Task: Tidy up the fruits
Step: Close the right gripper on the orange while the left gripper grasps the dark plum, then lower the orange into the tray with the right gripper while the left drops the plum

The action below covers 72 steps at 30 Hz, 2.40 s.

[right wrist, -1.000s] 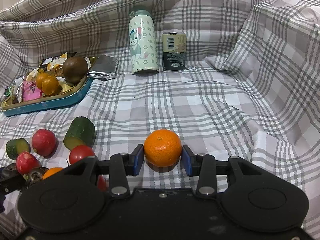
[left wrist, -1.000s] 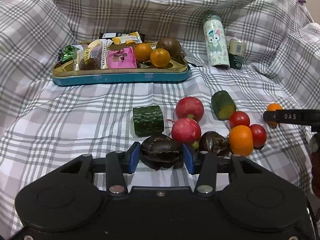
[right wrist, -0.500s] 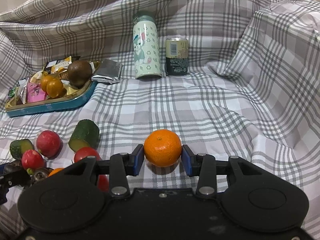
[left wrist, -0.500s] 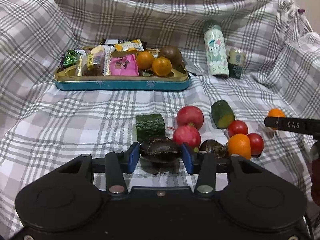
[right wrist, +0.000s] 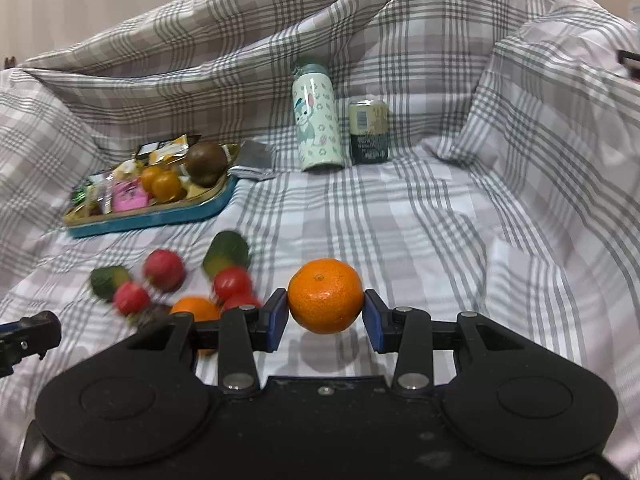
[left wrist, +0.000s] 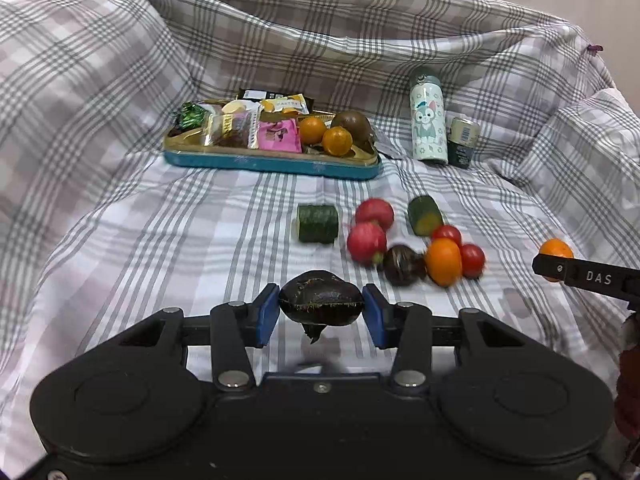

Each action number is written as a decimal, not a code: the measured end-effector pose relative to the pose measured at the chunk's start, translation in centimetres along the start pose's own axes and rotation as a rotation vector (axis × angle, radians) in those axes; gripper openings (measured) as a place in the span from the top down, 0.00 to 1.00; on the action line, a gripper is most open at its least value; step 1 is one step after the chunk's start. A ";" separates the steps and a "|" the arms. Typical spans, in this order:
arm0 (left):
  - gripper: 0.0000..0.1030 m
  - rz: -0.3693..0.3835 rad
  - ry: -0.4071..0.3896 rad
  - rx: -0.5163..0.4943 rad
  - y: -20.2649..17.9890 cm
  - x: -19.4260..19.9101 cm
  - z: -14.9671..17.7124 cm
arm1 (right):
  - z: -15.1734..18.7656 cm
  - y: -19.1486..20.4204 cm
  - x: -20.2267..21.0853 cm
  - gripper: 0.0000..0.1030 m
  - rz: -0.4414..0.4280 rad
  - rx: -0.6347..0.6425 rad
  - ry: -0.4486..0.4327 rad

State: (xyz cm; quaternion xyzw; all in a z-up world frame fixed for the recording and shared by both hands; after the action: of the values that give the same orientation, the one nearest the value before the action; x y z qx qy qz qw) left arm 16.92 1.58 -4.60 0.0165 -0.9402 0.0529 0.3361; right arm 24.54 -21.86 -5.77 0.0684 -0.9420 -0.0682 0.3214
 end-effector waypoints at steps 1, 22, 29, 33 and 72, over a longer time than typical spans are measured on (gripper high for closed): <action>0.49 -0.001 0.002 0.000 0.0 0.5 0.4 | 0.4 0.3 0.8 0.60 -0.003 0.002 -0.001; 0.49 -0.011 0.014 -0.062 -2.0 6.3 6.9 | 10.7 5.0 11.0 0.59 -0.114 0.101 0.024; 0.49 -0.033 0.026 -0.092 -2.5 5.9 7.9 | 12.3 6.1 11.4 0.59 -0.126 0.171 0.033; 0.49 -0.031 0.030 -0.103 -2.7 5.9 8.1 | 12.5 6.6 11.1 0.59 -0.117 0.204 0.032; 0.48 -0.036 0.016 -0.090 -2.7 6.1 7.9 | 12.5 6.2 11.1 0.58 -0.109 0.179 0.029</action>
State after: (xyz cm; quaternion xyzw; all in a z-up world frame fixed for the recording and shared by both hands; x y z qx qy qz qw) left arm 7.41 -1.98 -6.51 0.0179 -0.9385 0.0048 0.3449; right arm 7.63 -16.66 -7.88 0.1490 -0.9345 -0.0003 0.3232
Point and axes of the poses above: each gripper's, at about its wrist camera, not at the fingertips, and x roughly against the way its jaws point, y to its left, z to its underside, the point moved 9 cm from there along -x, roughly the way its jaws point, and after that the axes turned 7 degrees about -z, right-handed, at the moved point
